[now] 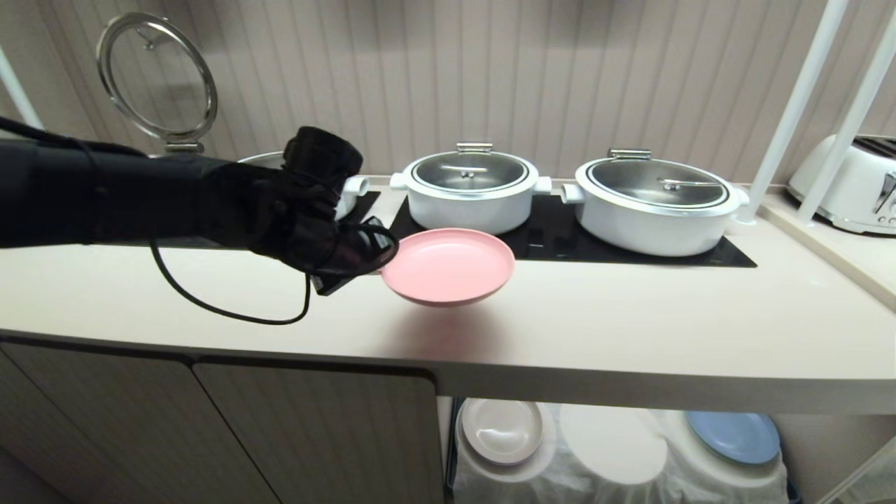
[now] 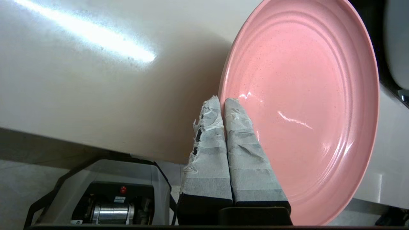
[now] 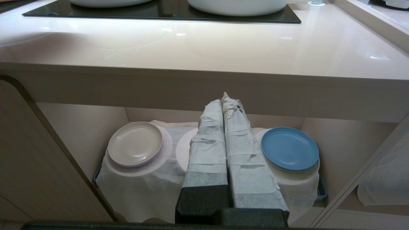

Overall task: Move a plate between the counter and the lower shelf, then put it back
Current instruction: Put the plate

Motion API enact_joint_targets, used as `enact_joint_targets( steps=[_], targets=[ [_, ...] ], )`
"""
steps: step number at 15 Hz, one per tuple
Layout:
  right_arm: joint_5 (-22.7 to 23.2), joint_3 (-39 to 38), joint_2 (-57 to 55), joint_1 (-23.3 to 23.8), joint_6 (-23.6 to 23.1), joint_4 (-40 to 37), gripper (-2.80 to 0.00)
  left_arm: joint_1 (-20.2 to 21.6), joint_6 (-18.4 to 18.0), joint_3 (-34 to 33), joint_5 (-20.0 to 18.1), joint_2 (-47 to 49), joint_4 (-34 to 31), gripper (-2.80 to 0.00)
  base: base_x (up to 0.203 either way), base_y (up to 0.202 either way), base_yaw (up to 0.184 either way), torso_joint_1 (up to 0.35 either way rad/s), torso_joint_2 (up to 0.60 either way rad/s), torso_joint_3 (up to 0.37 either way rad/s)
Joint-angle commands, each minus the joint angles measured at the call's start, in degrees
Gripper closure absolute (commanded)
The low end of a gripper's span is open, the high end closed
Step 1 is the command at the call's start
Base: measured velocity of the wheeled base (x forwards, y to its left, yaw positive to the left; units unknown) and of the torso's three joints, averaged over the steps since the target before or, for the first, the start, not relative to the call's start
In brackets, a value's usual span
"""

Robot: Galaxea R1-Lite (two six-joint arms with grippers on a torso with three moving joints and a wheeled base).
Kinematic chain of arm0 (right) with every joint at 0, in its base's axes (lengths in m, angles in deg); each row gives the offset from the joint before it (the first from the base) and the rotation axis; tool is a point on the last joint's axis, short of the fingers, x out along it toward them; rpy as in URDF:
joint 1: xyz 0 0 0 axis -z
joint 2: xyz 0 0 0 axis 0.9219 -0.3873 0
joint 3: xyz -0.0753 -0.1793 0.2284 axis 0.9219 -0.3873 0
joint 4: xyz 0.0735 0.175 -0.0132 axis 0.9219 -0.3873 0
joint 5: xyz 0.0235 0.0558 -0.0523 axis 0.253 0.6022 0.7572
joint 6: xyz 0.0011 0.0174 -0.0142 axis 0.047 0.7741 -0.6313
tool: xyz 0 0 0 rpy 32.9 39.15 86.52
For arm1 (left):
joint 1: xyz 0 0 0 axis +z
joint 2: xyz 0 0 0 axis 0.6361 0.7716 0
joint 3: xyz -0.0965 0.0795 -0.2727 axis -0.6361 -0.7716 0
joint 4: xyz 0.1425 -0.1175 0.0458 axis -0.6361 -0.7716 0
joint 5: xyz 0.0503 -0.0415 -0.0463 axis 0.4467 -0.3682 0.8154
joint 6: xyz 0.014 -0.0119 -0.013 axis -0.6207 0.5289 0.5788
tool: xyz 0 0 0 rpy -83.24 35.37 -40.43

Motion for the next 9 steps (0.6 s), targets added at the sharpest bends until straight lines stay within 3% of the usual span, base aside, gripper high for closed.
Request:
enact_joint_targets(
  steps=[1,9],
  targets=[
    [0.02,0.0,0.0,-0.01,-0.11,0.0,0.0,0.21,-0.44,3.71,-0.03,5.91,-0.16,0.0,0.0,0.0,0.0,0.0,0.0,0.0],
    [0.02,0.0,0.0,-0.01,-0.02,0.0,0.0,3.14,-4.27,12.43,0.13,15.72,-0.25,0.0,0.0,0.0,0.0,0.0,0.0,0.0]
  ],
)
